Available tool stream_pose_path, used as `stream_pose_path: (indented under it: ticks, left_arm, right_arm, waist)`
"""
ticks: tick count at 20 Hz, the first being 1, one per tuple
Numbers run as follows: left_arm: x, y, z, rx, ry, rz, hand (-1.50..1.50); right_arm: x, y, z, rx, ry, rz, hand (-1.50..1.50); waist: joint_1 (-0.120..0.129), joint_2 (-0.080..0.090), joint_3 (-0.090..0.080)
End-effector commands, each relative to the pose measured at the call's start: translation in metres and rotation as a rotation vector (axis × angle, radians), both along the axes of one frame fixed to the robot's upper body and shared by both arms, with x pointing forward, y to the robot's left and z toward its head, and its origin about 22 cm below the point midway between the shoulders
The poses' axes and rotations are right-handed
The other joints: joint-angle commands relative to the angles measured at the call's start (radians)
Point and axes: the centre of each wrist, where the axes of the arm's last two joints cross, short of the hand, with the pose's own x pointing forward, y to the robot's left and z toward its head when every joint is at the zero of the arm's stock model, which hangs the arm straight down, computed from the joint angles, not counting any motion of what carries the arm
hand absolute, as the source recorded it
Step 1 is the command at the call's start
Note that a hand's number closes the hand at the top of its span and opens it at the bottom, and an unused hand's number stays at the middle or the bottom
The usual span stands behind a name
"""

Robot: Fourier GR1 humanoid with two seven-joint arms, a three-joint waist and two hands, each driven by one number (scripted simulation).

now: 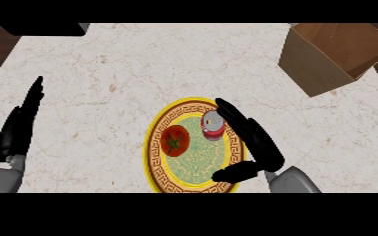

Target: Pick the tomato from the plate and place it in the cardboard box

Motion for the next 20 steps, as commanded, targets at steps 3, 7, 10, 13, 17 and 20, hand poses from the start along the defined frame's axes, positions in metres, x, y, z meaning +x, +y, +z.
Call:
stream_pose_path:
  ticks: [3,7,10,13,17,20]
  left_arm:
    - [-0.017,0.01,-0.032,0.012,0.022,0.017,0.0]
    - [0.0,0.012,-0.003,0.018,0.008,0.031,0.0]
    - [0.0,0.007,0.005,0.018,0.019,0.013,0.0]
    - [-0.004,0.008,-0.01,0.006,0.033,0.026,0.0]
    - [-0.002,-0.003,-0.006,0.016,0.012,0.007,0.0]
    - [-0.007,-0.003,-0.008,0.003,-0.001,0.025,0.0]
  right_arm:
    - [0.032,-0.024,0.014,-0.17,-0.173,-0.007,-1.5]
    - [0.036,-0.022,0.032,-0.484,-0.2,-0.059,-1.5]
    - [0.043,-0.004,0.055,-0.629,-0.171,-0.031,-1.5]
    - [0.04,0.025,0.072,-0.758,-0.147,-0.032,-1.5]
    - [0.025,0.06,0.075,-0.92,-0.102,-0.03,-1.5]
    - [0.041,0.068,0.108,-0.947,-0.049,-0.003,-1.5]
  waist:
    - [-0.011,-0.003,-0.001]
    - [-0.02,-0.009,-0.003]
    - [-0.012,-0.01,-0.002]
    - [-0.016,-0.009,-0.003]
    - [-0.014,-0.009,-0.002]
    - [-0.01,-0.006,-0.001]
